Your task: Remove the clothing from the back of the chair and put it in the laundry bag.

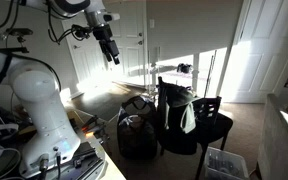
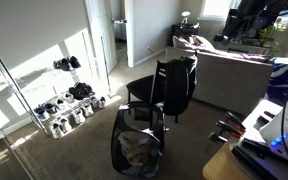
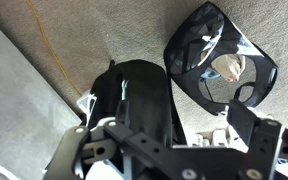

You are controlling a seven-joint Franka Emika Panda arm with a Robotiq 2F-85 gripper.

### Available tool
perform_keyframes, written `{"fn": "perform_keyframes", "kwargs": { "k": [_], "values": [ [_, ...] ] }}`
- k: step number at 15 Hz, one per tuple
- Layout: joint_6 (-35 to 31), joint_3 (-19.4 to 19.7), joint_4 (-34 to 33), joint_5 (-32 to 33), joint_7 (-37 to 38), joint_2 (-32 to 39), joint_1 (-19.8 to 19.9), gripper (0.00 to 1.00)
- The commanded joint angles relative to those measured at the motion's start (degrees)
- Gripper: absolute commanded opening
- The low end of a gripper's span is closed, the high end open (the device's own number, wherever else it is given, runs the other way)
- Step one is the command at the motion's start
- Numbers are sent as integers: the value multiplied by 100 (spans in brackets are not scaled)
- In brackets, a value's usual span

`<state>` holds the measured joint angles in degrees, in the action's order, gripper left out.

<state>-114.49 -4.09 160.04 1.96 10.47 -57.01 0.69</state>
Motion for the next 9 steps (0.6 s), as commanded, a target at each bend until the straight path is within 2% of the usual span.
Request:
{"fn": "perform_keyframes", "kwargs": {
  "k": [1, 3, 9],
  "values": [
    [74, -25, 80, -27, -27, 15, 33, 100],
    [73, -24, 278, -25, -26, 53, 31, 100],
    [0, -42, 199, 30, 3, 218, 89, 100]
  ]
}}
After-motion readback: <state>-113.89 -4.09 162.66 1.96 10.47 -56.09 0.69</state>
